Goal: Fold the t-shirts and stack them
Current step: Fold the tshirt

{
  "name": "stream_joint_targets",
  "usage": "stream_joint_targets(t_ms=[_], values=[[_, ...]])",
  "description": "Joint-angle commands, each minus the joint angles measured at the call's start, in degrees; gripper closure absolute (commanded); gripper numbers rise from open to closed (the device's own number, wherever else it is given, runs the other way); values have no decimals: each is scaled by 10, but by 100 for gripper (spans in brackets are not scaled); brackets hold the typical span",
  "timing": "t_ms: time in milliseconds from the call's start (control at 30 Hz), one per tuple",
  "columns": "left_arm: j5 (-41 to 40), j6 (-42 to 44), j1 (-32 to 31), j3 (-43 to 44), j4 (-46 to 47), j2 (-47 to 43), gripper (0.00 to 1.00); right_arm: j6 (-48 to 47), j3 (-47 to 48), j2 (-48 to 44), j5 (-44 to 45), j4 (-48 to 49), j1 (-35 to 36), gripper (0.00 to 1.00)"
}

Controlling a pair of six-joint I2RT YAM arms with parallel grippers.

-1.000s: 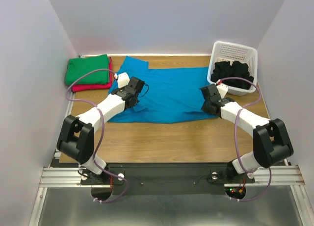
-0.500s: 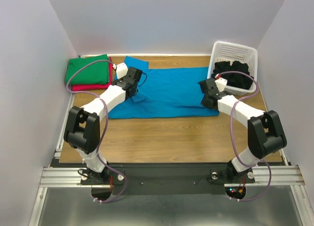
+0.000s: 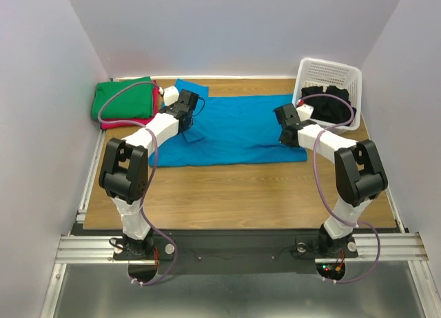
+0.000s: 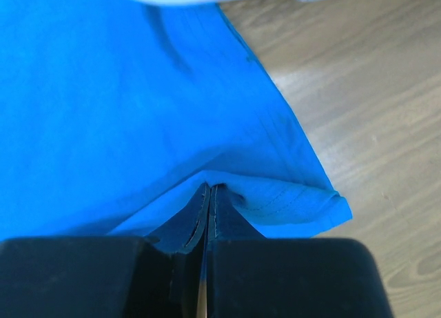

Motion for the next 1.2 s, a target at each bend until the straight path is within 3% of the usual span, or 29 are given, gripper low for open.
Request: stream_joint_targets(t_ms=[0,33,67,133,233,400,600,767,933,1167], values=[[2,7,18,40,9,13,85,-25,37,11,27,14,-6,99],[6,7,22,43,10,15,67,-31,39,11,29,13,-6,96],[17,14,28,53,13,17,30,-39,46,11,31,14,-6,90],[25,22,29,65,13,19,3,-67,52,7,32,13,-6,80],[29,36,29,91,10,13,1,-104,58,-2,32,13,-6,53],[40,30,30,66,3,-20,2,-141,40,-31,-21,14,-6,43],[72,7,29,-74,31,-115,1,-156,-13,-65,-98,14,-4,2],[87,-17,33,-172,67,-152,1,-152,-45,-64,-113,20,-5,0],[129,-11,48,-185,112,-123,2,-159,-42,-38,-122,38,-5,0],[148,-28,62,-216,103,-78,2,-144,-79,-25,-118,56,-5,0]])
